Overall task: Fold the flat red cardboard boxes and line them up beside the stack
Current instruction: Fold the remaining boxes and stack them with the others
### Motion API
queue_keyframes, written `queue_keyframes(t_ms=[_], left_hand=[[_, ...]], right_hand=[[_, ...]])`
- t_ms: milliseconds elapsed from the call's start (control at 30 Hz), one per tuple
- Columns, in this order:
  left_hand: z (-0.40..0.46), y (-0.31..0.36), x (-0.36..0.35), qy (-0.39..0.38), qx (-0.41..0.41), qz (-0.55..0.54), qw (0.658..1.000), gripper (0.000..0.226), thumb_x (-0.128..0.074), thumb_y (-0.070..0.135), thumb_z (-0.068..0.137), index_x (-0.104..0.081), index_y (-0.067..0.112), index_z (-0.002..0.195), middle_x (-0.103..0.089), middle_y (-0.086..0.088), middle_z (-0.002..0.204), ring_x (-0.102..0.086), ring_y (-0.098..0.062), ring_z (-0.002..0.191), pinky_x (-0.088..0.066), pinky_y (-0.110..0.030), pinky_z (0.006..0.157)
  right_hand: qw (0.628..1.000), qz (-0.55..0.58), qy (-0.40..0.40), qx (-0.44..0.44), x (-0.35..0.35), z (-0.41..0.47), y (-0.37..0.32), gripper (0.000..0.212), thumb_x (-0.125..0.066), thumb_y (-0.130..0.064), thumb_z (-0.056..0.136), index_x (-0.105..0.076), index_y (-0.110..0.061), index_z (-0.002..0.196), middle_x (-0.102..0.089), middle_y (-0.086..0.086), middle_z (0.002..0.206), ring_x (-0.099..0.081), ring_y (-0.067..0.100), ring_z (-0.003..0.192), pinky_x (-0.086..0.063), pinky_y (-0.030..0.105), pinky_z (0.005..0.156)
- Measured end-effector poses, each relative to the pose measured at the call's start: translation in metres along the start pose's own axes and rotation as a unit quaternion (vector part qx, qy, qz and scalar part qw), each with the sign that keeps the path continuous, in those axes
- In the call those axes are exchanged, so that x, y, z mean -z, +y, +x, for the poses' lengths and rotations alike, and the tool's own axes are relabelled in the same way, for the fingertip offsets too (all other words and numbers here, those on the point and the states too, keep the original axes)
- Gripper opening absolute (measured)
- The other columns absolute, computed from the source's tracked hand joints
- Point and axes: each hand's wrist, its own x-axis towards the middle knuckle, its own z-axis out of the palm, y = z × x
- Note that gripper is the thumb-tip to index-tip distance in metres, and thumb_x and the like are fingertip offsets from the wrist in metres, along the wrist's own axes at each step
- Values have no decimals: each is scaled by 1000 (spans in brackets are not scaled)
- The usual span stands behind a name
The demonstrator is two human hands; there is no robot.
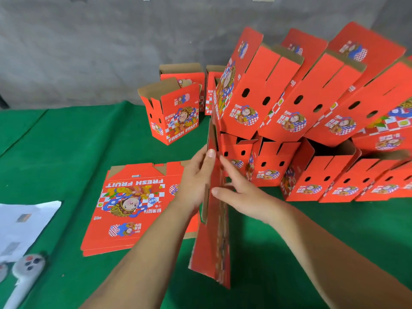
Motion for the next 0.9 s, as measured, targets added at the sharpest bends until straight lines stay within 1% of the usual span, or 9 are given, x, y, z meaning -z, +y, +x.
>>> queue_keyframes(t_ms=[133,233,333,400,500,600,733,800,900], left_hand=[[23,9,3,-27,208,-25,978,56,-55,57,101,-64,16,138,-66,-9,139,-62,-27,129,-45,-46,115],[39,15,3,-62,260,64,962,65,-54,63,97,-63,12,135,-62,-19,142,-64,-29,121,-45,-48,114],[47,21,1,-80,288,64,952,68,-53,72,94,-67,18,133,-60,-12,142,-67,-28,115,-48,-47,105],[50,21,1,-96,323,44,941,73,-52,77,92,-64,22,140,-66,-7,129,-68,-24,101,-54,-41,82],[46,13,-2,-78,272,69,957,57,-46,72,99,-62,27,132,-69,1,115,-67,-21,96,-54,-30,58],[42,-1,3,-50,125,196,971,31,-62,40,104,-65,11,113,-72,-8,97,-69,-21,77,-61,-39,62],[47,6,18,-39,95,292,951,28,-61,25,105,-56,13,80,-62,-5,73,-62,-17,59,-47,-27,52],[50,13,29,-42,66,322,944,25,-60,23,106,-59,11,84,-65,-8,78,-59,-22,70,-49,-34,66],[51,23,45,-55,36,230,971,9,-60,13,106,-66,10,100,-68,-5,78,-60,-16,66,-51,-28,65]], right_hand=[[995,10,-73,-61,0,9,-11,118,-71,-90,58,5,-71,146,-18,-58,136,-34,-25,127,-36,20,107],[995,-17,12,-95,-11,11,-14,115,-67,-97,47,-4,-73,140,-12,-18,164,-28,12,148,-35,45,118],[991,15,36,-128,-17,12,-19,107,-78,-74,57,-11,-67,140,-27,-16,150,-46,16,134,-49,46,106],[984,79,59,-146,-20,10,-23,96,-73,-51,54,-20,-65,133,-37,-15,141,-57,15,119,-57,48,94],[968,146,135,-150,-24,3,-17,84,-59,-31,54,-24,-58,126,-49,2,136,-61,28,116,-55,59,96],[959,156,197,-135,-23,-8,-11,84,-55,-27,70,-14,-58,137,-54,9,138,-63,31,115,-54,57,98],[973,82,171,-134,-16,-22,-4,69,-47,-31,88,-16,-46,147,-64,0,102,-59,14,59,-49,29,50],[966,61,225,-110,-5,-34,1,60,-46,-24,90,-25,-33,147,-53,-8,92,-45,9,56,-36,23,52],[938,62,328,-92,13,-60,5,45,-51,-18,91,-36,-22,134,-59,-3,98,-55,10,72,-42,27,64]])
